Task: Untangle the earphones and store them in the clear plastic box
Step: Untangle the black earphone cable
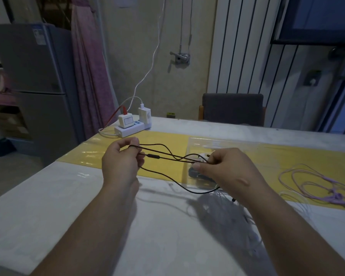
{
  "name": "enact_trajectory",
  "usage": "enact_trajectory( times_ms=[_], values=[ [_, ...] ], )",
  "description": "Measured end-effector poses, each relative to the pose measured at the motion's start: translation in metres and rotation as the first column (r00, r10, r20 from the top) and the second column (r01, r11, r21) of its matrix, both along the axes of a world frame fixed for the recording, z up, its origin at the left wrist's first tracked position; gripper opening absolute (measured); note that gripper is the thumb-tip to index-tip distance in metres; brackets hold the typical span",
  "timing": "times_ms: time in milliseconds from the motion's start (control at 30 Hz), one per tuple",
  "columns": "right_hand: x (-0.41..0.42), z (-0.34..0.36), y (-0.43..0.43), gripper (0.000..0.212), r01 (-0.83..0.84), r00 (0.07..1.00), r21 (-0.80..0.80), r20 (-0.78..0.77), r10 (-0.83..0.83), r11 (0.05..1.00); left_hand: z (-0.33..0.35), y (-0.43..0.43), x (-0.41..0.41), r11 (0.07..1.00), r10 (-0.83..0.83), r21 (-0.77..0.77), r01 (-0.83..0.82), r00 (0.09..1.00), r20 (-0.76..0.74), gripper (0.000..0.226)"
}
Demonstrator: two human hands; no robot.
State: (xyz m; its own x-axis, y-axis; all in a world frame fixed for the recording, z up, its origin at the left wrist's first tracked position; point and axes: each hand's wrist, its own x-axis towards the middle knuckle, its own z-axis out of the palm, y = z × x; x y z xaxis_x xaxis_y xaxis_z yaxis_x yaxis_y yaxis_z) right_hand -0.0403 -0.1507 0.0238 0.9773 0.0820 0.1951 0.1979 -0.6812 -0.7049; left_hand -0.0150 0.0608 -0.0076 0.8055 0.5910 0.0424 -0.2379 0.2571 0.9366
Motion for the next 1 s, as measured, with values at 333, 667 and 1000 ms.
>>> enact_trajectory(
  times_ms=[333,667,1000],
  values=[
    [-0.006,0.01,0.003,0.061,0.012,0.999,0.121,0.04,-0.017,0.993,0.005,-0.001,0.0,0.981,-0.165,-0.105,0.161,0.986,-0.033,0.014],
    [-0.004,0.01,-0.001,0.053,0.02,0.99,0.187,-0.14,0.007,0.982,0.006,0.0,-0.005,0.999,-0.027,0.04,0.027,1.0,0.011,0.007],
    [-0.006,0.013,-0.005,0.05,0.016,0.996,0.16,-0.093,-0.001,0.987,0.005,-0.001,-0.006,0.961,0.124,0.231,-0.15,0.985,0.123,0.008]
  ],
)
